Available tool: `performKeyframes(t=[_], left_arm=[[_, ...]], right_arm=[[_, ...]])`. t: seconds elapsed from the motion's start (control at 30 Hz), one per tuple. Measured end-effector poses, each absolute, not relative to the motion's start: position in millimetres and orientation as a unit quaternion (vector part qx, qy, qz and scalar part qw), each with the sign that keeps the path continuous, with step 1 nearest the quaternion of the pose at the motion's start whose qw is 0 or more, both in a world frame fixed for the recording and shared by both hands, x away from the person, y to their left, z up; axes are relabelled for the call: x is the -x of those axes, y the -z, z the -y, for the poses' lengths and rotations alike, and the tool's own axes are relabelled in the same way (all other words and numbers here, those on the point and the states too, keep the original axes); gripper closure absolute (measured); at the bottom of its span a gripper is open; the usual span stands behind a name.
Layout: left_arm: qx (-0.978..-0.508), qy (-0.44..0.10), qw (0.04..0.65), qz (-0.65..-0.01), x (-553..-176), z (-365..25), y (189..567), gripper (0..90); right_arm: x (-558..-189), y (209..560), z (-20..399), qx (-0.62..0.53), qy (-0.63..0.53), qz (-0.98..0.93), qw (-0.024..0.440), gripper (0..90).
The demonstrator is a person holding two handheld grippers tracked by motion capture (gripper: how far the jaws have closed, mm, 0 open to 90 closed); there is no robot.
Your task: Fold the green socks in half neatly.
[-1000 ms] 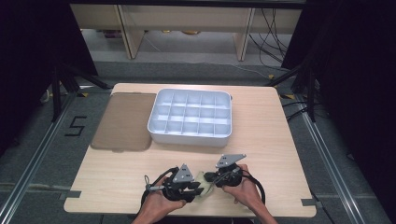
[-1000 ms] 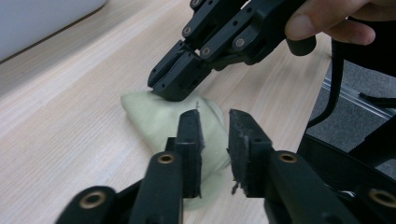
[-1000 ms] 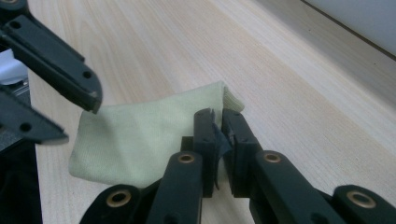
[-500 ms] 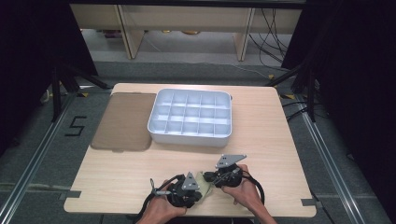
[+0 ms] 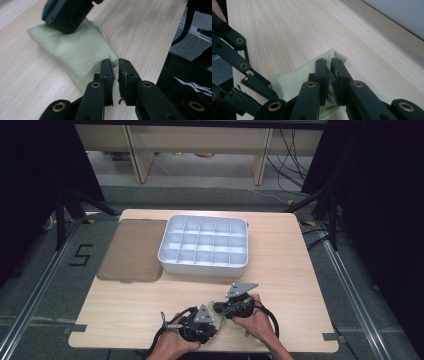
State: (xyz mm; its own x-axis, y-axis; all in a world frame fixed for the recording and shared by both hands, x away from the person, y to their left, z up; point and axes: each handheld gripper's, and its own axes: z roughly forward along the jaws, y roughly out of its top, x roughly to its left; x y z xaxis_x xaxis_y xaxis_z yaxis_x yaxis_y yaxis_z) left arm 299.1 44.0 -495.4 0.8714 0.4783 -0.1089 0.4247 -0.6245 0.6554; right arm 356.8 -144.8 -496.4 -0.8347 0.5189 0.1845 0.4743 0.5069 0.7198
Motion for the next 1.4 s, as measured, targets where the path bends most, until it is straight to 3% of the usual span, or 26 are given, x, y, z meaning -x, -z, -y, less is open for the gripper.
performKeyframes(t=[0.17,0.37,0.6,1.4], left_arm=[[-0.907,-0.041,0.346,-0.238,-301.0,-48.2,492.9,80.5],[-0.88,-0.053,0.388,-0.267,-302.4,-48.6,481.3,80.4],[-0.883,-0.045,0.374,-0.279,-311.8,-40.4,495.7,83.6],[-0.88,-0.061,0.364,-0.299,-322.0,-52.8,493.1,85.5]], right_arm=[[-358.7,497.2,145.8,-0.285,-0.409,-0.866,0.034,84.1],[-359.3,496.6,146.8,-0.286,-0.415,-0.863,0.027,83.8],[-359.7,495.5,149.5,-0.294,-0.415,-0.861,0.022,83.3],[-346.3,493.7,173.3,-0.312,-0.393,-0.865,0.005,84.3]])
